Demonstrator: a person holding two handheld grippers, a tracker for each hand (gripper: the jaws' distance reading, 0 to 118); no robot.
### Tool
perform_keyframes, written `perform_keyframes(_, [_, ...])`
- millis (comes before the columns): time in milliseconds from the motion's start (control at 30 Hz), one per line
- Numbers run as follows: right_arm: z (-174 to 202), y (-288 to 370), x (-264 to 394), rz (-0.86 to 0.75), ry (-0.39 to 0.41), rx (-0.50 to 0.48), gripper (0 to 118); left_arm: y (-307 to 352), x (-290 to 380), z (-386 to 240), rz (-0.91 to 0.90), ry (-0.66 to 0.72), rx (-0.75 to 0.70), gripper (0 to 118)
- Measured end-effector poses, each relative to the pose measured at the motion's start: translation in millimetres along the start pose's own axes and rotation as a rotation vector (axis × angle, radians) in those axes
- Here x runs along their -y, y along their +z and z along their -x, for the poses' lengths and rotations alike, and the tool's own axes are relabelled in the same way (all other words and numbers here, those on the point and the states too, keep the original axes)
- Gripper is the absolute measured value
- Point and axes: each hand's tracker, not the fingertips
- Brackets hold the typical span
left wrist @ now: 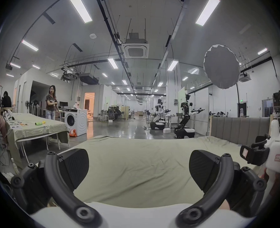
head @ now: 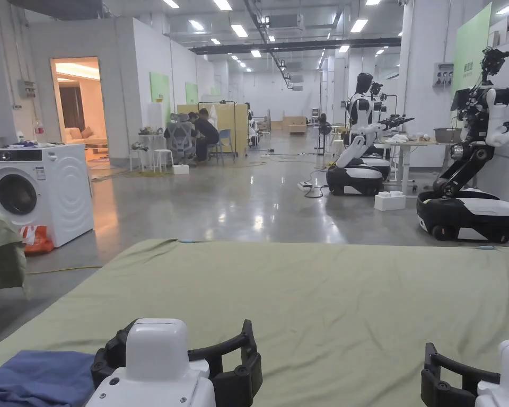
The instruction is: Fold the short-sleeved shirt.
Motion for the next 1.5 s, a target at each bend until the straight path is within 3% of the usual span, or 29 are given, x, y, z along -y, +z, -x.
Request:
perform_keyframes(67, [-4.1,3.5,0.0,-0.006,-0.022,-0.045,118,1.3,4.6,0.3,0.083,0.071,-0.003,118])
perform_keyframes(167, [-8.8,9.6,-3.2,-0.004,-0.077,-0.081,118,5.3,2.6,-0.8,0.068,0.061,0.002,118])
perform_keyframes(367, [-7.3,16.5,-12.5,-0.004,-0.082,-0.008,118,6.3,-2.3,2.9,0.042,0.071,0.024,118])
perform_keyframes(600, [-10.1,29.7,-18.0,-0.046,-0.121,-0.082,118,7.6,-2.8,7.1,0.031,0.094,0.014,118])
perform_keyframes(800, [2.8,37.6,-21.4,-0.128,-0.024,-0.030,118,9.6,-1.3,8.3,0.036,0.088,0.015,118])
perform_keyframes(967, [-4.6,39.6,-23.9,-0.078,-0.158,-0.115,118,11.4,-1.4,9.1,0.034,0.093,0.019,118])
perform_keyframes(1067, [-7.5,43.1,-25.0,-0.066,-0.257,-0.092,118,12.1,-1.3,9.6,0.026,0.101,0.017,118])
perform_keyframes(1300, [-7.9,33.0,-12.6,-0.016,-0.241,-0.093,118,12.4,-1.8,10.5,0.025,0.117,0.015,118])
perform_keyframes(1500, [-2.9,29.8,-3.7,0.000,-0.176,-0.051,118,12.7,-0.5,8.8,0.025,0.097,0.010,118])
